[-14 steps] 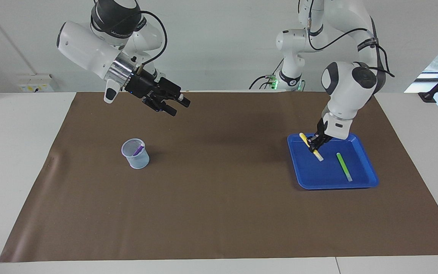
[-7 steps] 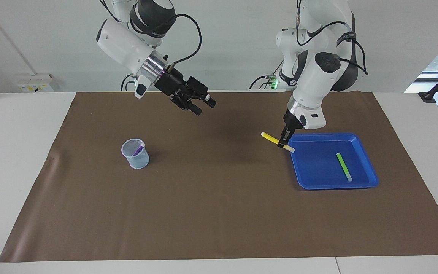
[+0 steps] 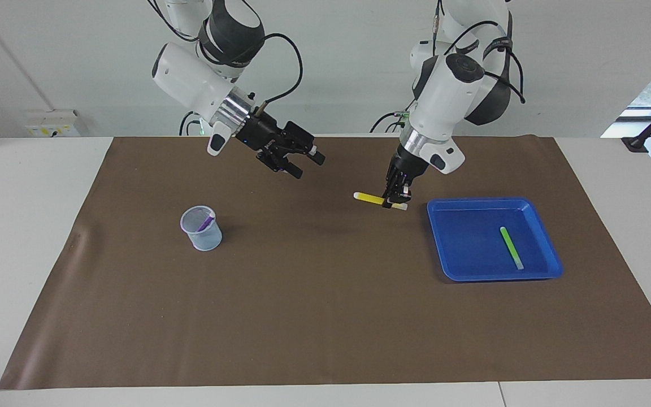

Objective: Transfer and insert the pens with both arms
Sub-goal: 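Lift the yellow pen with the left gripper toward the right gripper, then grasp the yellow pen with the right gripper and open the left gripper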

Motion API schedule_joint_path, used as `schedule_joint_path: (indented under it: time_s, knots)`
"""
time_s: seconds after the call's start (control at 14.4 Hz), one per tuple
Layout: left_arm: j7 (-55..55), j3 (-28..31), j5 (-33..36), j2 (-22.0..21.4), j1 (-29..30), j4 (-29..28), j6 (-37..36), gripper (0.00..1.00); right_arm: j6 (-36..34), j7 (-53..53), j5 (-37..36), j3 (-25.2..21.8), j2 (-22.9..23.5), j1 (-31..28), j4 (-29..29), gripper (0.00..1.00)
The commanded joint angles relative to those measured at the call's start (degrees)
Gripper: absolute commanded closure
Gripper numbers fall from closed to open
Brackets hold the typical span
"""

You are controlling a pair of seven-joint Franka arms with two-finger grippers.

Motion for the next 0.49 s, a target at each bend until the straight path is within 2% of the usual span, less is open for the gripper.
schedule_joint_path:
  time_s: [0.0,0.21,0.42]
  knots:
    - [-3.6,-1.3,-2.2,-1.1,-0.2,1.1,-1.4,1.00,2.2,-3.9,2.7,0.2,1.1,0.4,-0.5,0.04]
    - [-5.9,-3.5,-2.3,-1.2,-0.2,1.1,-0.5,1.00,8.7,-3.7,2.9,0.2,2.4,3.7,-0.4,0.08]
    - [-8.6,-5.6,-2.8,-1.2,-0.2,1.0,1.1,1.00,9.2,-3.3,2.9,0.1,2.4,5.6,-0.4,0.14]
